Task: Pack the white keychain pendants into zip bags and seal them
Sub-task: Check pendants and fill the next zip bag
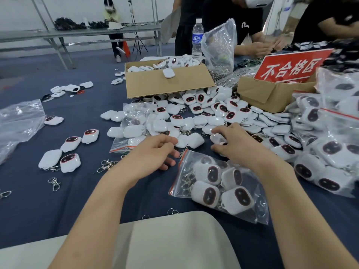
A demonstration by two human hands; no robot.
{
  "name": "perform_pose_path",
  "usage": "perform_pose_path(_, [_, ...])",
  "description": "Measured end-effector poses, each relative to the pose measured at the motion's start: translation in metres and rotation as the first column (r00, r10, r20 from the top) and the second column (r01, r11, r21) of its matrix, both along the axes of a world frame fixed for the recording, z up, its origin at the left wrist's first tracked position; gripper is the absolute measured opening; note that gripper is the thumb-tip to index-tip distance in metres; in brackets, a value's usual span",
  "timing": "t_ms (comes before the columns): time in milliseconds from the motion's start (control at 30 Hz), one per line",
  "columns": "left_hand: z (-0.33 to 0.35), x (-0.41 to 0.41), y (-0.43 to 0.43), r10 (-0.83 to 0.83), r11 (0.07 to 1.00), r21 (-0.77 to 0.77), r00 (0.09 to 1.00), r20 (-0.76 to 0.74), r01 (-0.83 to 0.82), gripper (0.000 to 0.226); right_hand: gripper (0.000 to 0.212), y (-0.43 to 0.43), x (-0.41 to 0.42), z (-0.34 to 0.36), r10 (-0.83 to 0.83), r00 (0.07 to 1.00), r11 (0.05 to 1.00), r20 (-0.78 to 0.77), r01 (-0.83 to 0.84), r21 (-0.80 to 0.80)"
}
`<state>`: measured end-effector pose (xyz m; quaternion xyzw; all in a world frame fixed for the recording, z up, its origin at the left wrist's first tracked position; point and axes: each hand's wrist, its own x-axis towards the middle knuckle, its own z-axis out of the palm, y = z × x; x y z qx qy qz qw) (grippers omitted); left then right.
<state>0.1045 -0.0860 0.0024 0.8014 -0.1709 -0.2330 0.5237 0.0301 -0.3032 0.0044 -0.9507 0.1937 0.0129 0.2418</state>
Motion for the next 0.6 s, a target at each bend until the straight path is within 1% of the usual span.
perform_pose_path(100, [-0.001,0.001,0.0,-0.003,1.0,0.003,1.0,0.001,0.003,0.021,0.058,-0.001,0.0,-0.002,-0.058,0.998,0.998,-0.028,0.057,-0.015])
perform_pose_path(200, [-0.002,0.001,0.001,-0.014,1.0,0.006,1.0,-0.001,0.014,0.021,0.059,0.0,0.0,-0.002,-0.041,0.999,0.999,-0.005,0.041,-0.024])
perform_pose_path(333, [-0.002,0.001,0.0,-0.02,1.0,0.0,1.0,-0.003,0.02,0.021,0.062,-0.002,-0.001,0.001,-0.053,0.999,0.999,0.003,0.053,0.006])
perform_pose_path(400, [-0.002,0.001,0.0,-0.019,1.0,-0.003,1.0,-0.002,0.019,0.021,0.059,-0.004,-0.001,0.002,-0.048,0.997,0.998,0.06,0.045,0.054])
perform_pose_path(500, [-0.001,0.0,0.0,-0.018,1.0,-0.011,1.0,0.004,0.018,0.021,0.056,-0.002,0.001,0.004,-0.008,0.98,0.99,0.198,-0.019,0.136])
perform_pose_path(567, [0.0,-0.001,-0.001,-0.006,0.999,-0.038,1.0,0.012,0.006,0.021,0.053,0.003,0.002,0.008,0.015,0.957,0.968,0.288,-0.086,0.235])
perform_pose_path(600, [0.001,-0.002,-0.003,0.005,0.998,-0.063,1.0,0.018,-0.004,0.021,0.049,0.007,0.003,0.011,0.019,0.943,0.941,0.332,-0.129,0.314])
